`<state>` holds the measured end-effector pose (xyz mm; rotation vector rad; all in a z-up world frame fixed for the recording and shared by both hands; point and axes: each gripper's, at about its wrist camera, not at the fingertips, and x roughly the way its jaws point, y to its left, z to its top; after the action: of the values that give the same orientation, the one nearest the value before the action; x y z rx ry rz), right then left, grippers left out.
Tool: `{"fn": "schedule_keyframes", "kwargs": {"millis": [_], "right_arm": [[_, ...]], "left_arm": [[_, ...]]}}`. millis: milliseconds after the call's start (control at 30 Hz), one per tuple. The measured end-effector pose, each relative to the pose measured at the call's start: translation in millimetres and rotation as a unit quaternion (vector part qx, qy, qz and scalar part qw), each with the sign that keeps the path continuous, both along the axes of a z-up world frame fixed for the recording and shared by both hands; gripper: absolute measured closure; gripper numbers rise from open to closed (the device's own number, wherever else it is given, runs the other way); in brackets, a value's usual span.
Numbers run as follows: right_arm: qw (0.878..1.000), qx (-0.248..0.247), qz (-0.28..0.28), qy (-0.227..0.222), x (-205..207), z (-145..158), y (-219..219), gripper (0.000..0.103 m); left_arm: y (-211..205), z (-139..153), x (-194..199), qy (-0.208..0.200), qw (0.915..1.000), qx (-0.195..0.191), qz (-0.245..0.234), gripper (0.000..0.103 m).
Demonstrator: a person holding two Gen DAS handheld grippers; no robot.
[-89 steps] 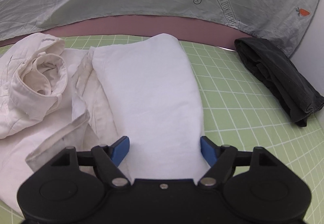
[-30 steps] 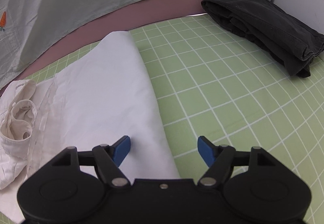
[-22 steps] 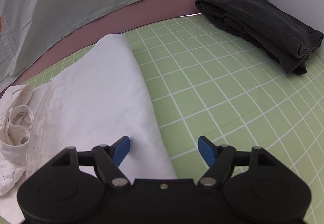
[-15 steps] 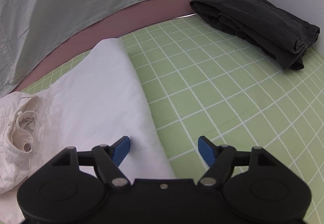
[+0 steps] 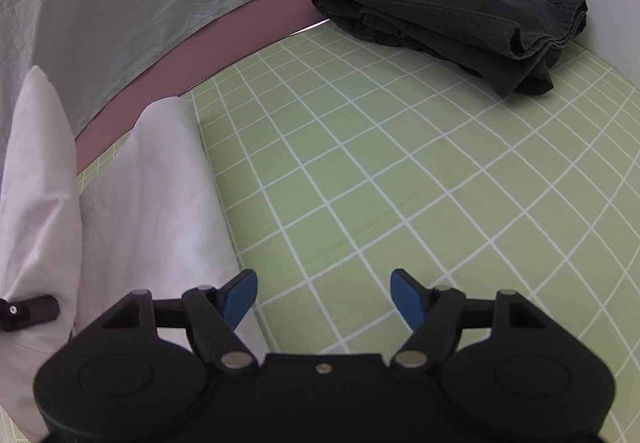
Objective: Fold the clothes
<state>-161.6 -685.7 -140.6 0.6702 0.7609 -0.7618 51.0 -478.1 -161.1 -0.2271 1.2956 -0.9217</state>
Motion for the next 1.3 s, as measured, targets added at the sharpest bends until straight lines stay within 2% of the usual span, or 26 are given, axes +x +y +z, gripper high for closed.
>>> {"fn": "schedule_keyframes", "kwargs": {"millis": [133,233,300,400,533,733,767,800,833,867,900,933,967,1000,1033,1067,1167,1233,1300], "right_arm": [[1.000,0.007,-0.005,-0.013,-7,3,-4,0.029],[0.999,0.014,-0.012,-0.044,-6,12,-2,0.029],[0.997,0.017,-0.002,-0.071,2,20,2,0.029],[0.993,0.048,0.021,-0.110,19,23,8,0.029],[0.978,0.127,0.054,-0.156,48,12,14,0.031],[0.942,0.245,0.093,-0.208,85,-13,24,0.038],[0.937,0.261,0.099,-0.211,90,-18,26,0.043],[0.934,0.269,0.105,-0.211,94,-21,29,0.055],[0.933,0.272,0.110,-0.209,98,-22,32,0.062],[0.932,0.274,0.115,-0.207,101,-24,36,0.076],[0.929,0.277,0.118,-0.213,102,-24,37,0.098],[0.925,0.282,0.116,-0.228,99,-21,35,0.098],[0.914,0.294,0.110,-0.256,93,-18,30,0.098],[0.895,0.314,0.097,-0.300,83,-15,20,0.098],[0.882,0.323,0.087,-0.332,73,-11,11,0.098],[0.883,0.312,0.081,-0.341,64,-4,2,0.098],[0.917,0.267,0.063,-0.289,49,1,-29,0.098],[0.950,0.225,0.064,-0.209,51,-1,-45,0.096],[0.979,0.146,0.091,-0.106,61,5,-43,0.082]], "left_arm": [[-4,6,-2,-0.002,0.9999,0.004,0.010,0.092],[2,14,2,0.024,0.9995,-0.015,0.014,0.077],[6,21,5,0.042,0.9984,-0.033,0.017,0.063],[11,31,6,0.049,0.9975,-0.048,0.017,0.057],[30,37,14,0.049,0.9970,-0.051,0.032,0.056],[72,32,40,0.067,0.9914,-0.053,0.100,0.054],[79,30,45,0.070,0.9900,-0.050,0.112,0.054],[85,29,47,0.072,0.9890,-0.046,0.121,0.053],[90,27,49,0.072,0.9883,-0.041,0.128,0.053],[95,25,50,0.073,0.9875,-0.036,0.135,0.053],[100,24,52,0.073,0.9867,-0.031,0.142,0.054],[103,23,53,0.072,0.9863,-0.030,0.145,0.054],[104,24,54,0.070,0.9864,-0.031,0.145,0.054],[105,25,55,0.068,0.9864,-0.033,0.146,0.054],[104,25,55,0.066,0.9869,-0.031,0.144,0.053],[102,24,55,0.063,0.9879,-0.028,0.139,0.053],[94,23,53,0.055,0.9904,-0.017,0.126,0.053],[88,21,52,0.050,0.9918,-0.008,0.117,0.053],[81,18,49,0.044,0.9929,0.008,0.110,0.052]]}}
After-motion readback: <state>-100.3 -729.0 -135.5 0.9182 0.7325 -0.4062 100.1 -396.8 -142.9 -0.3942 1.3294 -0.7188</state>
